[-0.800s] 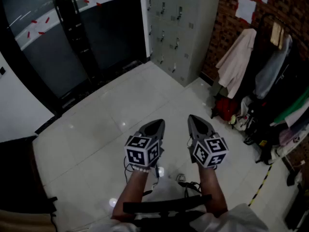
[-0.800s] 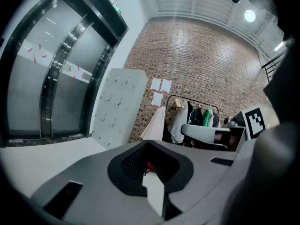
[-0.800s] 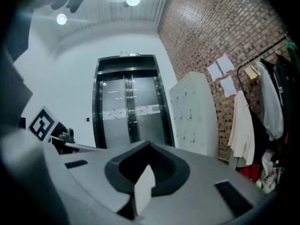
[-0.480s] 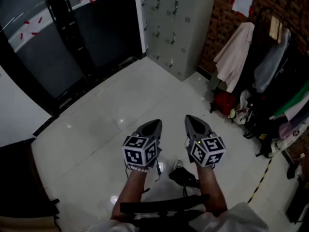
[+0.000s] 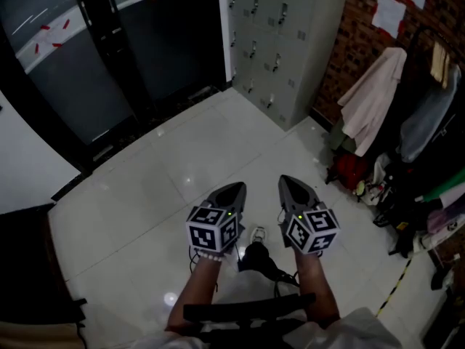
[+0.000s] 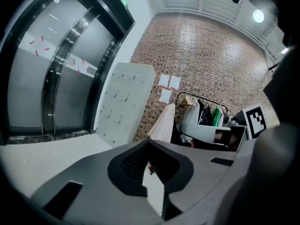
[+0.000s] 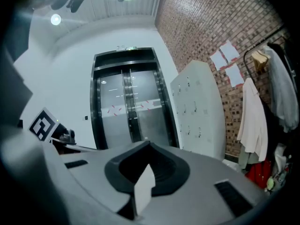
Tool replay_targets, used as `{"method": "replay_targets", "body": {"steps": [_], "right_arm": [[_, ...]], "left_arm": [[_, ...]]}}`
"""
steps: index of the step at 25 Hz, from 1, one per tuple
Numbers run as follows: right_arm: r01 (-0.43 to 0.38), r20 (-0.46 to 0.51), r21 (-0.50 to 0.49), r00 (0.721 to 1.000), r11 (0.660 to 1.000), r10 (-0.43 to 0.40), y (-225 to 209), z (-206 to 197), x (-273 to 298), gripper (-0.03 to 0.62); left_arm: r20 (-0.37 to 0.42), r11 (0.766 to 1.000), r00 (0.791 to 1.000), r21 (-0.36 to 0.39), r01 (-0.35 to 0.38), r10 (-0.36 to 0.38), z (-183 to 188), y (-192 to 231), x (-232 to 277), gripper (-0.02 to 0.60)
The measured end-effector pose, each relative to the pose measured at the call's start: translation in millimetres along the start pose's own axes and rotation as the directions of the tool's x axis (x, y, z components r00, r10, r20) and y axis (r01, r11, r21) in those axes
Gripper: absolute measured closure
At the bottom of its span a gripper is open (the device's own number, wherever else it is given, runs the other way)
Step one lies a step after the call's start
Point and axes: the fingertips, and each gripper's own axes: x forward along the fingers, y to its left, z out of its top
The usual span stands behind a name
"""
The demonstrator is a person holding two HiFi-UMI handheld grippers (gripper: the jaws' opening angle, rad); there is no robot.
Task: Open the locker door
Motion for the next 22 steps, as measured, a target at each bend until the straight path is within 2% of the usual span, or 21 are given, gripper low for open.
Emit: {"method": "replay_targets", "body": {"steps": [6,13,17,22], "right_arm": [[-0.029,0.004,0.005,1.0,1.0,0.029,-44.7,23.5,88.3,0.585],[-0.033,0.001,0.004,0.999,0.999,0.033,-120.8,57.6,177.2,0.585],[-0.052,-0.01,0.018,0.999,0.998,0.052,-149.7,64.9,212.7,0.585],[-0.06,-0.044,0.054,0.997,0.997,0.062,-168.2,56.0,246.2,0.585]], "left_arm": [[-0.004,1.0,1.0,0.006,-0.015,0.015,39.8,43.3,75.8,0.588],[0.008,1.0,1.0,0.009,-0.018,0.018,94.2,76.2,175.7,0.588],[0.011,1.0,1.0,-0.001,-0.017,0.017,111.3,88.2,216.5,0.588],[-0.025,1.0,1.0,-0.015,-0.018,0.018,116.0,105.6,250.5,0.588]]}}
